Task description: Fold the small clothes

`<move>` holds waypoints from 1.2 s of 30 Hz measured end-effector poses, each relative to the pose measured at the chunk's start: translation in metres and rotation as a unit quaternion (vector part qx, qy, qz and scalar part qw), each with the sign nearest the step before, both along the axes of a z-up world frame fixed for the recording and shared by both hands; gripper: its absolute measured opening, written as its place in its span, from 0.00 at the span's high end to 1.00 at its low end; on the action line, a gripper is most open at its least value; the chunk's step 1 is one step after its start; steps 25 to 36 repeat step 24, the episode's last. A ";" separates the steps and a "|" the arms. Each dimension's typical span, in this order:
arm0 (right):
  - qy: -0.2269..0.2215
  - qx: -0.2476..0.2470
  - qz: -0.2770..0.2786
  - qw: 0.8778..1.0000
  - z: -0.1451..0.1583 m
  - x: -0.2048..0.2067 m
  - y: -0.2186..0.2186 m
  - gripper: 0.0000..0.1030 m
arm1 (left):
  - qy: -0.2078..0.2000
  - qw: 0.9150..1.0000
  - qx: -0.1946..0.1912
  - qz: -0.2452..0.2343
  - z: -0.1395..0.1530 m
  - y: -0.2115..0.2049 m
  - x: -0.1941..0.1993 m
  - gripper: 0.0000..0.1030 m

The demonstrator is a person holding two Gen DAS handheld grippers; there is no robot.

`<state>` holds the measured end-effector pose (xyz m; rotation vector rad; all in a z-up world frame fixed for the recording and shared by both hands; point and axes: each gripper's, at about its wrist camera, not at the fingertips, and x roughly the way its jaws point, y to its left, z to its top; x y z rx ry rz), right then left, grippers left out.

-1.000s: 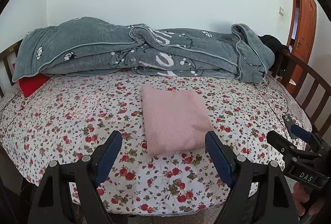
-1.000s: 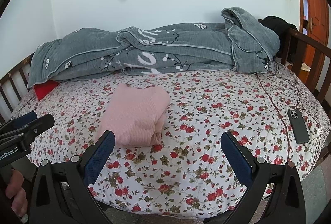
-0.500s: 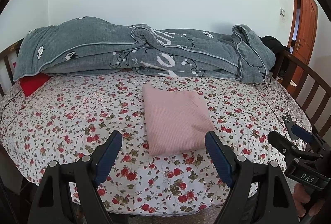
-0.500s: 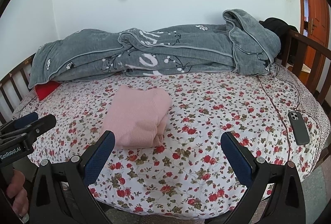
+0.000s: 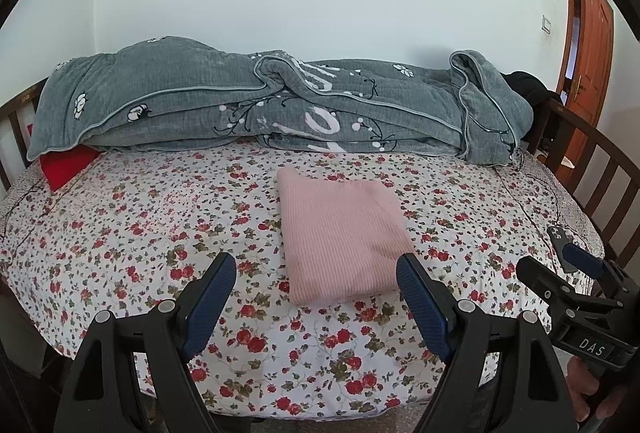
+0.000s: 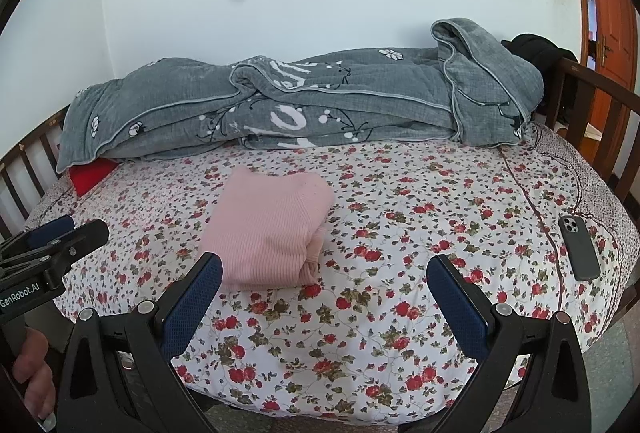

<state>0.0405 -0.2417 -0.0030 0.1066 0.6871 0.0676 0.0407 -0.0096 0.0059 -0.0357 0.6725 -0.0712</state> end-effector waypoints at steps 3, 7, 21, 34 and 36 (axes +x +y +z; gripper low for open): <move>-0.001 0.001 0.000 1.000 0.001 0.000 0.000 0.02 | 0.000 1.000 0.002 0.000 0.001 0.000 0.000 0.21; -0.003 0.003 -0.002 1.000 0.002 -0.001 0.001 0.02 | -0.002 1.000 0.004 0.001 0.003 -0.002 0.001 0.21; -0.007 0.003 0.001 1.000 0.004 -0.002 0.002 0.02 | -0.005 1.000 0.007 0.008 0.005 -0.004 -0.002 0.21; -0.007 0.003 0.002 1.000 0.003 -0.002 0.003 0.02 | -0.011 1.000 0.017 0.012 0.005 -0.004 -0.003 0.21; -0.007 0.003 0.002 1.000 0.003 -0.002 0.003 0.02 | -0.011 1.000 0.017 0.012 0.005 -0.004 -0.003 0.21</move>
